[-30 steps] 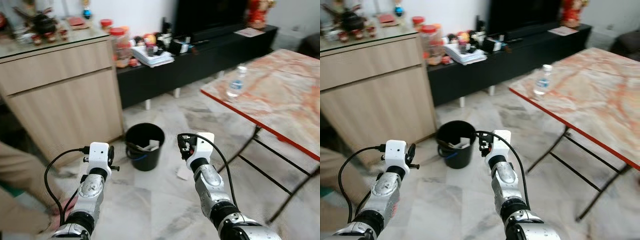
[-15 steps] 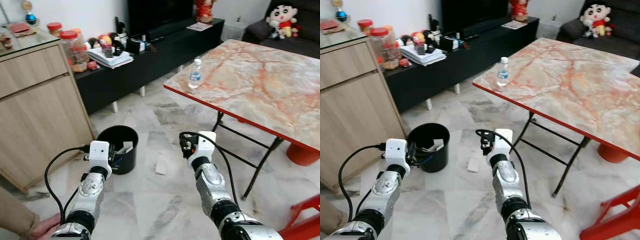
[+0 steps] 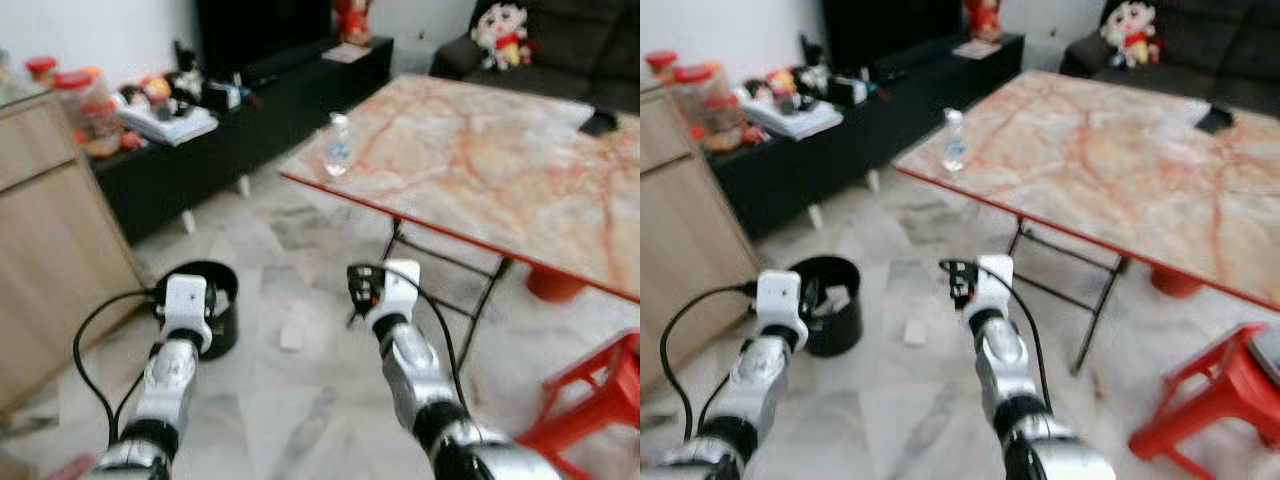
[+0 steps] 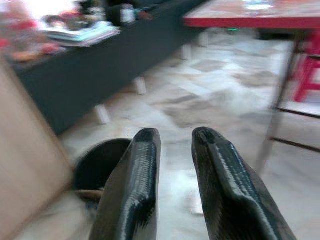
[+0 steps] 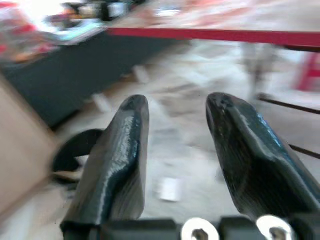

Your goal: Picking trash to rubbish bin

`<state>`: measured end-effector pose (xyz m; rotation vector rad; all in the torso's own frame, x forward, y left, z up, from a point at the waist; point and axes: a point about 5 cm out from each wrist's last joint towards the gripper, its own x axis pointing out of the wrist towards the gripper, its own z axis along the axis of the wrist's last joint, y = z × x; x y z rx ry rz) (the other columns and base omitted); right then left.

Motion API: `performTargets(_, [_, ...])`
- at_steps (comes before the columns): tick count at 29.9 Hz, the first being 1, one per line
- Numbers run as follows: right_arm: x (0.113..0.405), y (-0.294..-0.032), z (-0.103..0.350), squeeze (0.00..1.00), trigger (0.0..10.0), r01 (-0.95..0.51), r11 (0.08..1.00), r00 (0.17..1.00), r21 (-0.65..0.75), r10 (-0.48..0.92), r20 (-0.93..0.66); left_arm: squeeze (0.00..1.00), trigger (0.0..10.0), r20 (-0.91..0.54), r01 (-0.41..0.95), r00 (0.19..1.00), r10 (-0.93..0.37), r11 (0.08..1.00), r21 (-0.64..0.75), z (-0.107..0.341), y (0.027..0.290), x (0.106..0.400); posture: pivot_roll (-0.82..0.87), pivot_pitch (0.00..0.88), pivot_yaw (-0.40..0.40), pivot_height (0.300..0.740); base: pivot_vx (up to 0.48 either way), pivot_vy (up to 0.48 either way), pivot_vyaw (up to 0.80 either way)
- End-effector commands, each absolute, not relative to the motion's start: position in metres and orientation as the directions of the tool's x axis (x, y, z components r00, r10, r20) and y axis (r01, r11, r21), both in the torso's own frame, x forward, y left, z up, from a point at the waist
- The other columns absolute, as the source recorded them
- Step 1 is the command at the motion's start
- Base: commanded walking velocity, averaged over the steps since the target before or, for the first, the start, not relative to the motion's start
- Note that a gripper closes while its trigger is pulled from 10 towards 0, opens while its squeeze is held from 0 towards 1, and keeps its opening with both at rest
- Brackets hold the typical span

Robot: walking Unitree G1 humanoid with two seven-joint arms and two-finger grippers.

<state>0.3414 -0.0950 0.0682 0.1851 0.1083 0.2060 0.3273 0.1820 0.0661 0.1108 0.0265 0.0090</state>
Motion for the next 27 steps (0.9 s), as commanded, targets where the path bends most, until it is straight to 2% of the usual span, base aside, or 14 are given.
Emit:
performTargets(1, [0.3439, -0.0914, 0.0736, 0.0, 10.0, -0.199, 0.96, 0.974, 0.196, 0.216, -0.068, 0.0, 10.0, -0.005, -0.011, 1.0, 0.011, 0.992, 0.13, 0.0722, 0.1856, 0.3303, 0.02, 0.0, -0.019, 0.74, 0.0, 0.0, -0.8])
performTargets(13, [0.3439, -0.0916, 0.0734, 0.0, 10.0, -0.2, 0.96, 0.974, 0.197, 0.217, -0.07, 0.0, 10.0, -0.002, -0.01, 1.0, 0.01, 0.992, 0.123, 0.0727, 0.1857, 0.3303, 0.02, 0.0, -0.019, 0.74, 0.0, 0.0, -0.79])
performTargets(22, [0.3434, -0.0912, 0.0731, 0.0, 10.0, -0.199, 0.961, 0.974, 0.195, 0.215, -0.068, 0.0, 10.0, -0.004, -0.016, 1.0, 0.016, 0.995, 0.097, 0.0731, 0.1884, 0.3302, 0.02, 0.0, -0.02, 0.74, 0.0, 0.0, 0.0])
performTargets(27, [0.3431, -0.0912, 0.0728, 0.0, 10.0, -0.197, 0.961, 0.975, 0.195, 0.213, -0.068, 0.0, 10.0, -0.005, -0.016, 1.0, 0.016, 0.995, 0.096, 0.0728, 0.1888, 0.33, 0.02, 0.0, -0.021, 0.74, 0.0, 0.469, 0.0])
